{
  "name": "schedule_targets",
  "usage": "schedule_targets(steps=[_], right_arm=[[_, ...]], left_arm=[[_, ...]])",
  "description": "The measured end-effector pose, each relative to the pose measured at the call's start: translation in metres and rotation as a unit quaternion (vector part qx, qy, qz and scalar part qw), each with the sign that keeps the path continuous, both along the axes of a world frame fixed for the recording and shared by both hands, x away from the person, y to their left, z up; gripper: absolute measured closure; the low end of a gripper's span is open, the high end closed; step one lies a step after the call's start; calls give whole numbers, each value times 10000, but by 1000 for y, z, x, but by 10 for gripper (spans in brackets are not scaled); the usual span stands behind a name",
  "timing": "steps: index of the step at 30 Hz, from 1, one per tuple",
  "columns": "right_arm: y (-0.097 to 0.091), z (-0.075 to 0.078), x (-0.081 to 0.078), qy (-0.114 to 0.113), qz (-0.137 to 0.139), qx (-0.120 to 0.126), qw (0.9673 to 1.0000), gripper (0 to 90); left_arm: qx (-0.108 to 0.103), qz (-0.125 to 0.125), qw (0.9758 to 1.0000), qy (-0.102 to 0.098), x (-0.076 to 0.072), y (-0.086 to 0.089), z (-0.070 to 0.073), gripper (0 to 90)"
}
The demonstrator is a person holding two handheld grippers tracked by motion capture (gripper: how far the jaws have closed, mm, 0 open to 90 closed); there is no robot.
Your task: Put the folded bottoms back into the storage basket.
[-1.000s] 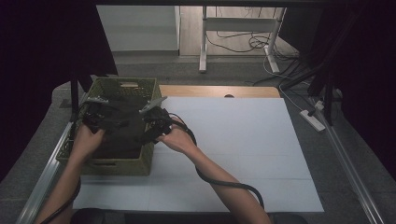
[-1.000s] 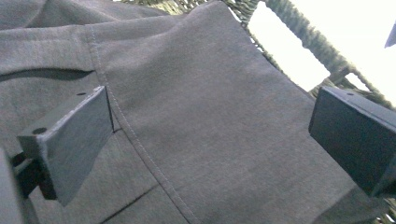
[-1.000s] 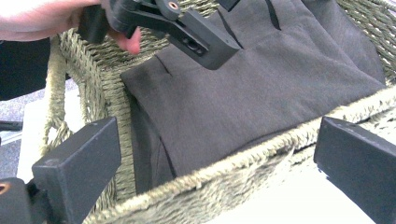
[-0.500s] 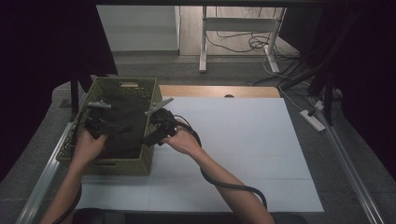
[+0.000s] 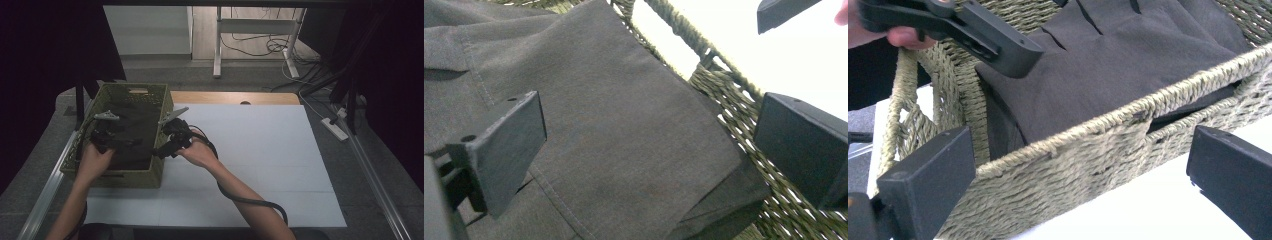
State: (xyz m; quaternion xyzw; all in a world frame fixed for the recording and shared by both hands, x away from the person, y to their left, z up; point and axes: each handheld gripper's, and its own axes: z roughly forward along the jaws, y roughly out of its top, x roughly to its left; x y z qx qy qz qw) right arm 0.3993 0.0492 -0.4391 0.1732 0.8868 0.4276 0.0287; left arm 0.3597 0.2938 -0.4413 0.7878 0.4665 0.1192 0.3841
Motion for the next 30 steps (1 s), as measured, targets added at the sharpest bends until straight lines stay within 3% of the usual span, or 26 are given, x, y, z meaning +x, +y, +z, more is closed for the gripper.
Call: schedule_targets(steps=[11, 16, 25, 30], right_arm=[[-8, 0, -1, 6, -183, 6, 9998, 0], [-12, 0, -2, 12, -160, -20, 9999, 0], [-18, -1, -2, -22, -132, -4, 9999, 0], [-21, -1, -5, -160, -61, -132, 9998, 0]], left_arm=[[-53, -35, 9999, -104, -15, -5, 5, 18], [-179, -27, 9998, -107, -20, -9, 5, 20], [-117, -55, 9997, -222, -35, -13, 10, 20], [-117, -50, 9996, -252, -46, -15, 10, 21]])
